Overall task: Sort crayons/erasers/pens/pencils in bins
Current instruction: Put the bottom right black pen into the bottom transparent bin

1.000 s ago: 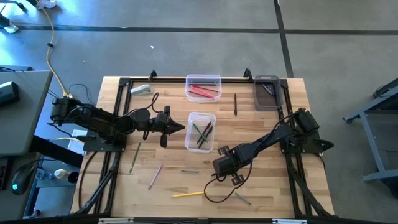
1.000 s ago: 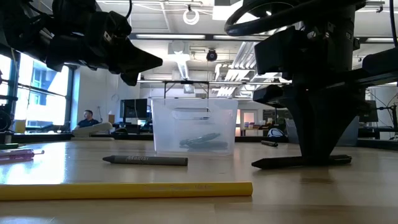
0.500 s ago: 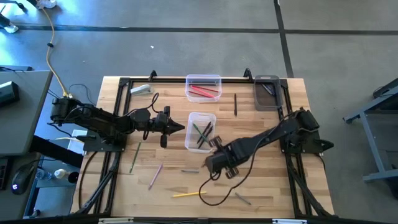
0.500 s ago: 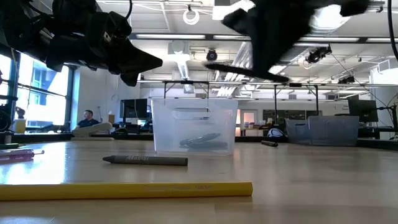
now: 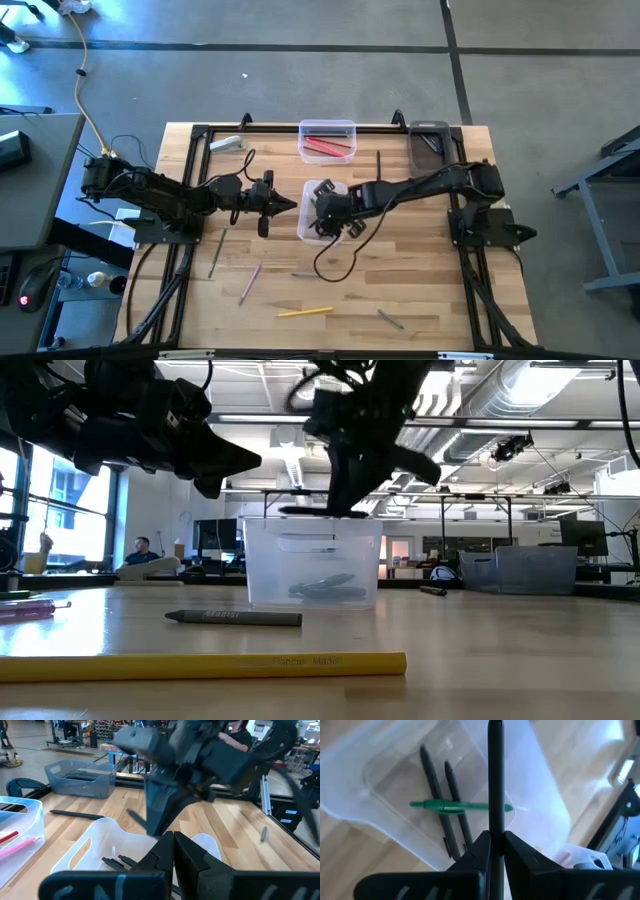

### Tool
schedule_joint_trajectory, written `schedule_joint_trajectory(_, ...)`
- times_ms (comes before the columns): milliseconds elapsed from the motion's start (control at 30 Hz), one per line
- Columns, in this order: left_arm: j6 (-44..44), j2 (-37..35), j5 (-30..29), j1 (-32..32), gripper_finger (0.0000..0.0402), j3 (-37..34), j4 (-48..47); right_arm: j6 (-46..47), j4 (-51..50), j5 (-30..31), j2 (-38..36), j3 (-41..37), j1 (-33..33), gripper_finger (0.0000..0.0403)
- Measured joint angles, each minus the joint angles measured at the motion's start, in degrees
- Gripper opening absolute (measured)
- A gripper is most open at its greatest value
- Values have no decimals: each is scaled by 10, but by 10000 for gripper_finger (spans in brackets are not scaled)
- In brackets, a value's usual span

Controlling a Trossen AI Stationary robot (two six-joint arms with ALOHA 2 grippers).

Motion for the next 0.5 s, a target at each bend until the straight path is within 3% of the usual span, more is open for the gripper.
schedule_joint_trajectory(267,-2,0,0,0,0,0,0,-70,82,-40,0,-65,-39,21)
schedule_joint_trajectory(500,-9,0,0,0,0,0,0,-55,134,-52,0,-89,-52,26)
